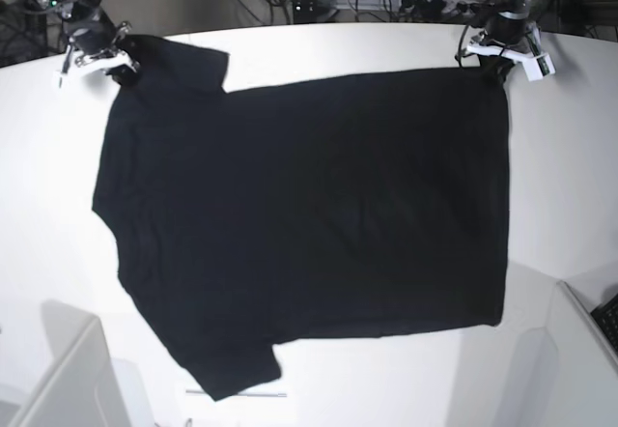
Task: Fold the T-shirt properly
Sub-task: 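Lift the shoulders and pull the shirt toward the robot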
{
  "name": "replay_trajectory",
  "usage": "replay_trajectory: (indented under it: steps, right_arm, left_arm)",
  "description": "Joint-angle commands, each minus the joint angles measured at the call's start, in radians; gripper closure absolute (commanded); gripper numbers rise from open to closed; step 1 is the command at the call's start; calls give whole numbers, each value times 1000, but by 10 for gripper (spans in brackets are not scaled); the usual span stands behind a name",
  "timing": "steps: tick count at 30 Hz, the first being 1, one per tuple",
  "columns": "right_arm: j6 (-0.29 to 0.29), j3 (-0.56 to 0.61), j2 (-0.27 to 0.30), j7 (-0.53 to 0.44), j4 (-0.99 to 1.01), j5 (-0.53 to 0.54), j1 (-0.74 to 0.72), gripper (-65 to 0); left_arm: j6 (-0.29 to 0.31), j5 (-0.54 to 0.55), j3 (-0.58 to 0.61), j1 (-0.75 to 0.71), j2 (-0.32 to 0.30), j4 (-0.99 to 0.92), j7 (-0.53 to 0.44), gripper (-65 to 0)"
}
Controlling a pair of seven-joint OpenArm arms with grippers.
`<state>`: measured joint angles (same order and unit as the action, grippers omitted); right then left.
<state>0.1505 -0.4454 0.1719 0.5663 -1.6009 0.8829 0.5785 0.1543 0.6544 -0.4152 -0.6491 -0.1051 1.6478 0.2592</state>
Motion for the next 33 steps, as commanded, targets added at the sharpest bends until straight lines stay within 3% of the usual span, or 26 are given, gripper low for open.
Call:
replay_trajectory:
  steps: [1, 15, 33]
  right_arm:
    - [-50, -2, 7, 60, 0, -75, 34, 0]
    - [-50, -3, -1, 60, -189, -69, 151, 0]
    - [-58, -3, 1, 76, -361, -67, 79, 0]
  left_arm:
    - [-3, 0, -4, -21, -6, 21, -10, 0]
    - [-3, -2, -4, -163, -17, 94, -13, 0]
    - [-8, -3, 0, -154, -17, 257, -10, 0]
